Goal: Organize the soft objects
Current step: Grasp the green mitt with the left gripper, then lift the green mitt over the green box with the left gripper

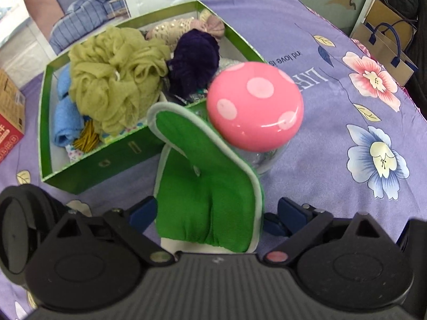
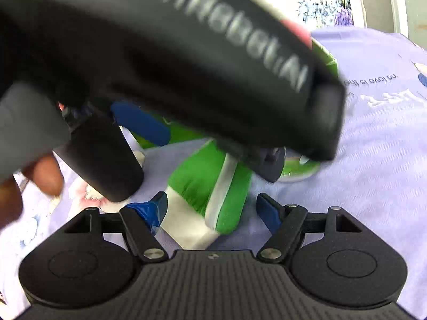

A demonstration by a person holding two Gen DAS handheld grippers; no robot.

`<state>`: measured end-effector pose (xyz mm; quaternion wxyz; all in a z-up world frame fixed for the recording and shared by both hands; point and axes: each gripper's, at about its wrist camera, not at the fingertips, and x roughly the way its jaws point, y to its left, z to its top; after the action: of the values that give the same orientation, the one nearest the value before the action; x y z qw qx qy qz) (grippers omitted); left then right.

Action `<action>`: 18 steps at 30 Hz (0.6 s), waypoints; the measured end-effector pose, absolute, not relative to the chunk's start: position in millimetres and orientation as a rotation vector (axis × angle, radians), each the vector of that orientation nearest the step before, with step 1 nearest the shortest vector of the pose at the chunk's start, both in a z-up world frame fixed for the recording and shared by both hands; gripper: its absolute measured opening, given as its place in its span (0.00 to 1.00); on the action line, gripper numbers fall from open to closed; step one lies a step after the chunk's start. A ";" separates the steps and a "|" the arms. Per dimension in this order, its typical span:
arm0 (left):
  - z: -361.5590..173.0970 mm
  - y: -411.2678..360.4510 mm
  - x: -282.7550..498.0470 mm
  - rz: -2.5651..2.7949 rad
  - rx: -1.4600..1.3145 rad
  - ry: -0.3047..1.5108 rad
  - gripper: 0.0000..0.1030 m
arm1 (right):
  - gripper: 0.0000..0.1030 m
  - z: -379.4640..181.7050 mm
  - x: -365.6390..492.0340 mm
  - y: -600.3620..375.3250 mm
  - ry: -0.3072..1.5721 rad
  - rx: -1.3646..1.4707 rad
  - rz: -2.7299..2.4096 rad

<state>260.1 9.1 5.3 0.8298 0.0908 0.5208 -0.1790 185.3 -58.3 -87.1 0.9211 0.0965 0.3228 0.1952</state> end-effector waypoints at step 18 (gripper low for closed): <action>67.9 40.5 202.5 -0.422 0.062 0.951 0.07 | 0.13 -44.1 136.4 -78.2 0.393 0.225 0.608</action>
<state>202.5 40.5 67.9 0.8672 0.0296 0.4545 -0.2014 136.4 -78.2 -44.1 0.9290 0.1098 0.1918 0.2968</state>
